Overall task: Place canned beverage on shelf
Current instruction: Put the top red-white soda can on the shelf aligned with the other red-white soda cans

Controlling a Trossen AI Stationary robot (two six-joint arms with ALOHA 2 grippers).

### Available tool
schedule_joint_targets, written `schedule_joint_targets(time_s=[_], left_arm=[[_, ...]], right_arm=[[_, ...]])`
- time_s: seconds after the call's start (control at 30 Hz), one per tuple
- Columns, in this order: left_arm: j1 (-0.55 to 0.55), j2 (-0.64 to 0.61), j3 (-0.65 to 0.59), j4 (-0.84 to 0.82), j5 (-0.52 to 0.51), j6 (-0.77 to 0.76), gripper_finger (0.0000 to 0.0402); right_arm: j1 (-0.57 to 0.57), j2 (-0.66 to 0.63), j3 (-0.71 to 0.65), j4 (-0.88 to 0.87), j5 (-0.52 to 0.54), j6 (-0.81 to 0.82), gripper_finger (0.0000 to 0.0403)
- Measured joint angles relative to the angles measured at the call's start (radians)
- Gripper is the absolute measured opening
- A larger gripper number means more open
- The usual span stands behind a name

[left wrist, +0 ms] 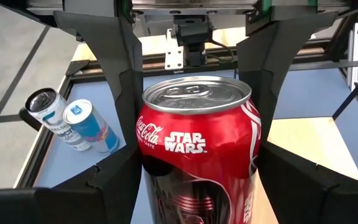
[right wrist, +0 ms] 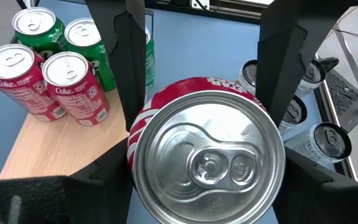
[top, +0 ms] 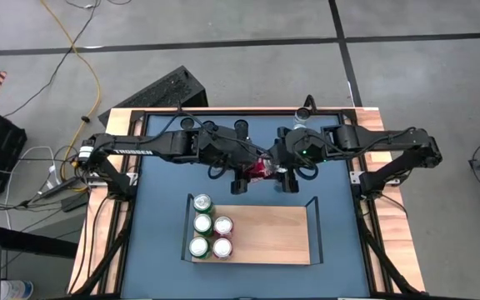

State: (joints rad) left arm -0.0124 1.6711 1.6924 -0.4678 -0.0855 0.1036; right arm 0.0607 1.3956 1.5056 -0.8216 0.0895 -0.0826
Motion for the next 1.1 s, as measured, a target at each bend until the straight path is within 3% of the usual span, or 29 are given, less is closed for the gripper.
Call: schedule_joint_targets(time_s=[0.1, 0.4, 0.77, 0.9, 1.1], left_arm=[[0.0, 0.0, 0.0, -0.002, 0.001, 0.001, 0.027], [0.0, -0.002, 0.001, -0.016, 0.002, 0.02, 0.0266], [-0.01, -0.085, -0.002, 0.003, -0.058, -0.02, 0.0266], [-0.032, -0.18, -0.135, 0.226, -0.071, -0.063, 0.0266], [-0.096, -0.318, -0.495, 0.725, -0.138, -0.117, 0.0266]], right_arm=[[0.0, 0.0, -0.001, 0.002, -0.001, 0.001, 0.0293], [-0.001, -0.001, -0.002, -0.008, 0.0, 0.021, 0.038], [0.034, -0.083, -0.003, -0.109, -0.005, 0.139, 0.0369], [0.064, -0.131, -0.003, -0.106, 0.009, 0.182, 0.0368], [0.102, -0.159, -0.002, -0.069, 0.046, 0.226, 0.0368]])
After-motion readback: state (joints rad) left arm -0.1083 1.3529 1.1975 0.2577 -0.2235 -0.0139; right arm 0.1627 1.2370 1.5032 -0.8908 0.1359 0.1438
